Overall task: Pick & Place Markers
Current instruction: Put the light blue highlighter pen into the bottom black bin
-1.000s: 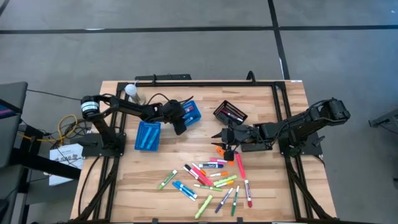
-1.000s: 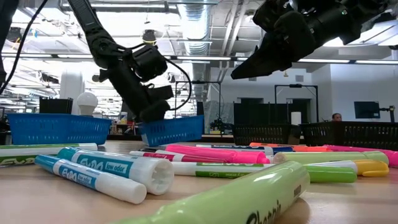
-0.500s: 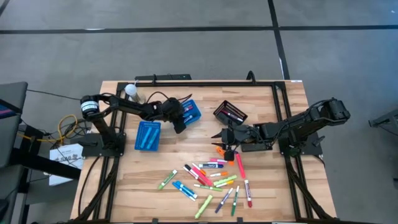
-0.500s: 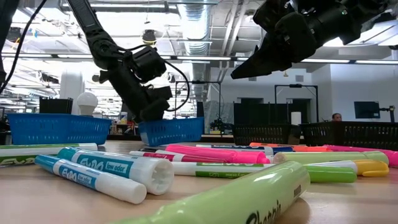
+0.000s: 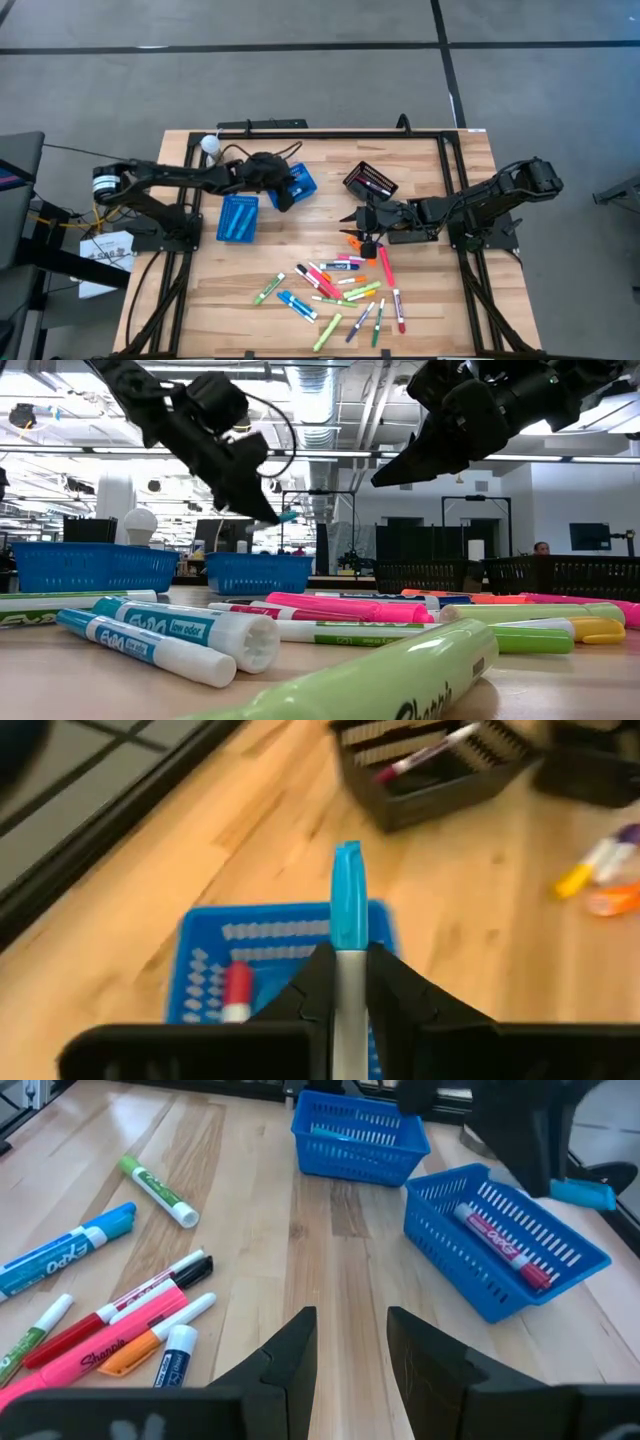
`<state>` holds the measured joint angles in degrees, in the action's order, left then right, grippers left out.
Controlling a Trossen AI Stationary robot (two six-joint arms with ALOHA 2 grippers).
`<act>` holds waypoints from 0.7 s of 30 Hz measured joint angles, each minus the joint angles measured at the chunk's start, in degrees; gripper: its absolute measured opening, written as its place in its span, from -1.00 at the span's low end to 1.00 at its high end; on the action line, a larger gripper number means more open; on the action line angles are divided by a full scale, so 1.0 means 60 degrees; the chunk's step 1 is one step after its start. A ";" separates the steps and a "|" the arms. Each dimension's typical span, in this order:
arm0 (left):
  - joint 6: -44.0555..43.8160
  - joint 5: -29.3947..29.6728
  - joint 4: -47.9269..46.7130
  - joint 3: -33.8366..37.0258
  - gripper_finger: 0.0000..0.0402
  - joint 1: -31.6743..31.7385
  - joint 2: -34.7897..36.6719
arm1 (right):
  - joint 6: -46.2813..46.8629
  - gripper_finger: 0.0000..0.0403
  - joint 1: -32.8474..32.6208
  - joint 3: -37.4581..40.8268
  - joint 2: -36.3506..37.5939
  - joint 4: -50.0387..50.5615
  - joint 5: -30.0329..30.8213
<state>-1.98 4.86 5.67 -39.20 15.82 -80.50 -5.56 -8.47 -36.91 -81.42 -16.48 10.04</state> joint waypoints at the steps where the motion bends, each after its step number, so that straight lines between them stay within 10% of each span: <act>1: 0.0000 0.0000 -0.0004 0.0000 -0.83 -0.0163 0.0060 | 0.0000 -0.44 0.0000 0.0000 0.0000 -0.0021 0.0000; 21: 0.0033 0.0403 0.1564 -0.0015 -0.82 -0.3424 0.0145 | 0.0852 -0.44 0.0747 -0.0205 -0.2081 -0.3905 -0.2112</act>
<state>-1.78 7.28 15.05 -39.29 -4.72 -79.64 -0.45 -3.99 -38.14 -93.90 -39.90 -2.63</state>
